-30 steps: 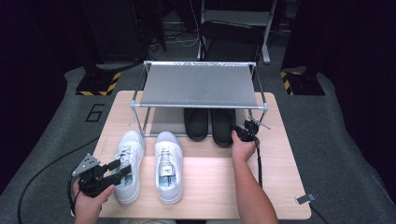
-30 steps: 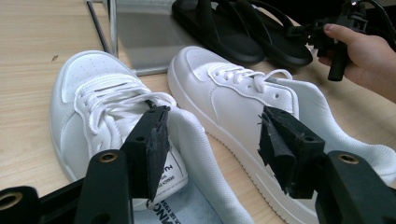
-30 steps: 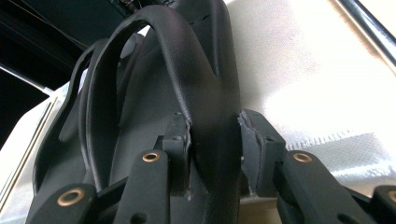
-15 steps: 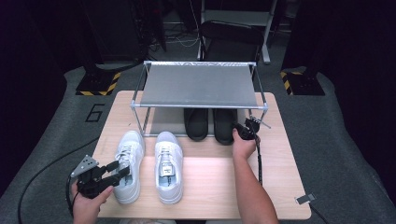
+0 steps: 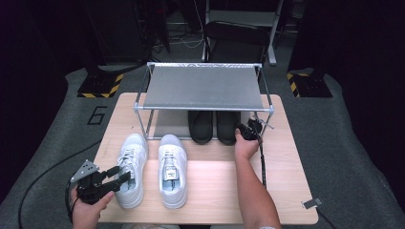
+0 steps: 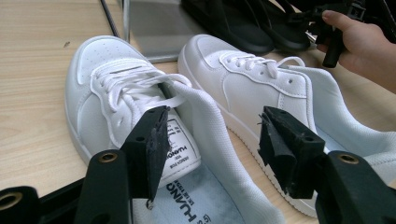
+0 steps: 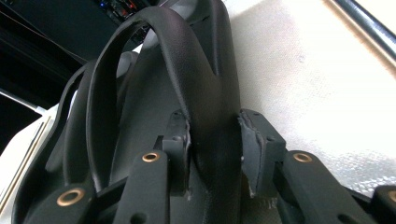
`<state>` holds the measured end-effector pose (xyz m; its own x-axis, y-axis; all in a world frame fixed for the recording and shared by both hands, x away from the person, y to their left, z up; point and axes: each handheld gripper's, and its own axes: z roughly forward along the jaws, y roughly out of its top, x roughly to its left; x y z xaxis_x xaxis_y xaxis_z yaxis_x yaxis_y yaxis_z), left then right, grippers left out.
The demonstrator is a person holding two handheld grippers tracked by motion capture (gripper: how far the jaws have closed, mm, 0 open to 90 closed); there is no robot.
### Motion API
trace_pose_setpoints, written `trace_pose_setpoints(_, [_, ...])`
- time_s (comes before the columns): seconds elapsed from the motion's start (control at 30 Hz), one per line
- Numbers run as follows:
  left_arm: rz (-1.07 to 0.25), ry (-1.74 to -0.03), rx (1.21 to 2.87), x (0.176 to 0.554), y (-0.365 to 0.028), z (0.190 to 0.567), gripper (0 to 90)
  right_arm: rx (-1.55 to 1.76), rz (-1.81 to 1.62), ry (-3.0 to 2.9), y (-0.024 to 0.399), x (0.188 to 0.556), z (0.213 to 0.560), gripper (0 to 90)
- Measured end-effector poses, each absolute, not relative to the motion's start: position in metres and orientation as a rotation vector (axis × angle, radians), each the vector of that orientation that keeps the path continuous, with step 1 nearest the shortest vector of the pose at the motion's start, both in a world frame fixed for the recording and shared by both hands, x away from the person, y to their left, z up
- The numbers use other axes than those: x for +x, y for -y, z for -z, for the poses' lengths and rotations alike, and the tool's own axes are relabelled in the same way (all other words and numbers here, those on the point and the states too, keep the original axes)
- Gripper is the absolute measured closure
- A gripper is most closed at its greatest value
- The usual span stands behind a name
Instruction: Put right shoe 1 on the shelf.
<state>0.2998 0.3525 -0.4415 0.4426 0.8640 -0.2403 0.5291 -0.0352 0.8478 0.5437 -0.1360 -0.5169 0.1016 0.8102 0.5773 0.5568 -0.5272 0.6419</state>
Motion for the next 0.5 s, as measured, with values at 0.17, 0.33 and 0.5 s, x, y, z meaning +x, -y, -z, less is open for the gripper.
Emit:
trace_pose_setpoints(0.17, [-0.418,-1.236,1.691,0.297,-0.3552,0.4447,42.4,2.092,-1.397,-1.364,0.1409,0.5467,0.5233,64.4])
trace_pose_setpoints(0.33, [-0.423,-1.245,1.682,0.2955,-0.3575,0.4477,42.4,2.091,-1.391,-1.362,0.1412,0.5461,0.5238,62.0])
trace_pose_setpoints(0.5, [-0.428,-1.255,1.675,0.2945,-0.3583,0.4507,42.4,2.074,-1.376,-1.355,0.1406,0.5393,0.5188,59.4])
